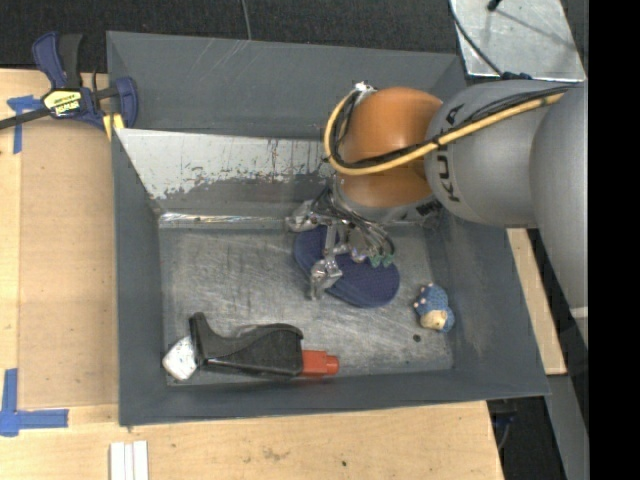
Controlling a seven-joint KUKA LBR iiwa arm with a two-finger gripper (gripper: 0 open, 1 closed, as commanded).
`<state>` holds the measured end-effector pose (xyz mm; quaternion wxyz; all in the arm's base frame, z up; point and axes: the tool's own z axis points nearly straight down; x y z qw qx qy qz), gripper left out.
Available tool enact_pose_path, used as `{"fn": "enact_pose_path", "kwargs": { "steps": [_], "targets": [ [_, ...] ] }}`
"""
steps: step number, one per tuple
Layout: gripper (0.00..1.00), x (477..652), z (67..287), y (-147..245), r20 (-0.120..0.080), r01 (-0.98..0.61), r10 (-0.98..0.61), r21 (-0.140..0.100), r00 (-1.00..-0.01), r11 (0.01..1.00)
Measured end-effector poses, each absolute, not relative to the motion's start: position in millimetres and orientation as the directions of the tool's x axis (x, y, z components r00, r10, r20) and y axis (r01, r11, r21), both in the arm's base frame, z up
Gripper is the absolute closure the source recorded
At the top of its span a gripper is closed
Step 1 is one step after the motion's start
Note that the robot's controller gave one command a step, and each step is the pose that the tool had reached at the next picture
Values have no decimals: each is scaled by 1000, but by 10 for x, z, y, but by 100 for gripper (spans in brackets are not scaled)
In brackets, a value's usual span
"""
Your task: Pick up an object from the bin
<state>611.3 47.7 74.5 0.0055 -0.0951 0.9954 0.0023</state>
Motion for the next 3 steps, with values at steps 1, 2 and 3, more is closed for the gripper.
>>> {"fn": "enact_pose_path", "kwargs": {
  "steps": [1, 2, 3],
  "targets": [
    [0, 5872, 748, -235, -15, -253, -253, -1, -967, 967],
    [0, 5814, 740, -763, -12, -219, -219, -1, -976, 976],
    [0, 6052, 1196, -1280, -7, -424, -424, -7, -906, 906]
  ]
}}
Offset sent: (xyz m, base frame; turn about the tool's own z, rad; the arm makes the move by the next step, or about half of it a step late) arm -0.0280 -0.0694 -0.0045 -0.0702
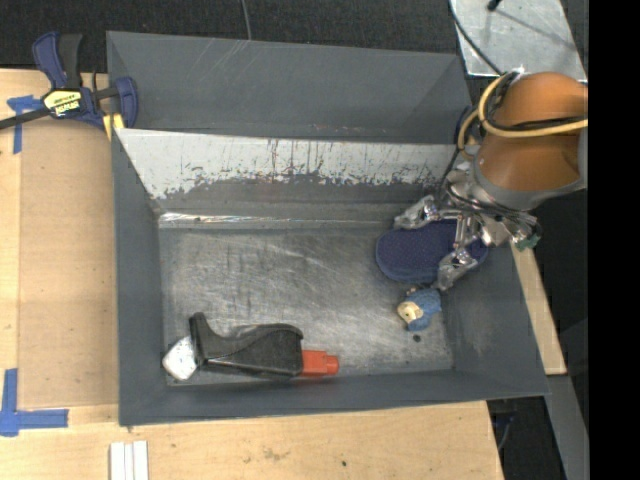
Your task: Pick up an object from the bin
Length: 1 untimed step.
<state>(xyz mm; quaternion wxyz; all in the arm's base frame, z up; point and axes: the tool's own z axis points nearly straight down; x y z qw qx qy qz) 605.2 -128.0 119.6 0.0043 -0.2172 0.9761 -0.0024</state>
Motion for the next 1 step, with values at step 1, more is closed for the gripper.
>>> {"fn": "enact_pose_path", "kwargs": {
  "steps": [1],
  "targets": [
    [0, 6128, 909, -892, -5, -274, -274, -2, -962, 962]
  ]
}}
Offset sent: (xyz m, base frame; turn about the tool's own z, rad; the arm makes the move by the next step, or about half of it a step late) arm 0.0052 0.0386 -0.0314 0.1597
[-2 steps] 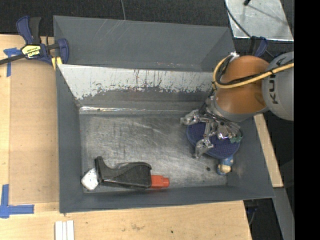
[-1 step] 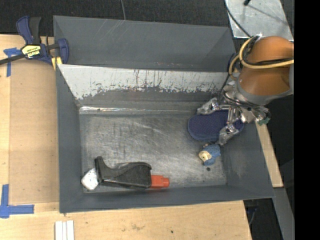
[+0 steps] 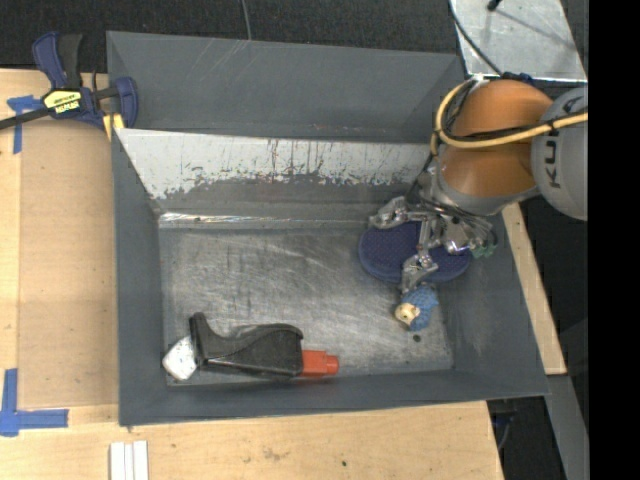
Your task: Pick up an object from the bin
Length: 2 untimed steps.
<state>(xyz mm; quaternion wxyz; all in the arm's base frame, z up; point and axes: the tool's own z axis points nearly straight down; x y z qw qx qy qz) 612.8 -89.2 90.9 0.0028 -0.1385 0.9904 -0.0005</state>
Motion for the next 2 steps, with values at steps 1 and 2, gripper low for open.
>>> {"fn": "enact_pose_path", "kwargs": {
  "steps": [1, 2],
  "targets": [
    [100, 6129, 914, -898, -6, -272, -272, -1, -962, 962],
    [100, 6140, 2164, -359, -9, -638, -638, -6, -770, 770]
  ]
}}
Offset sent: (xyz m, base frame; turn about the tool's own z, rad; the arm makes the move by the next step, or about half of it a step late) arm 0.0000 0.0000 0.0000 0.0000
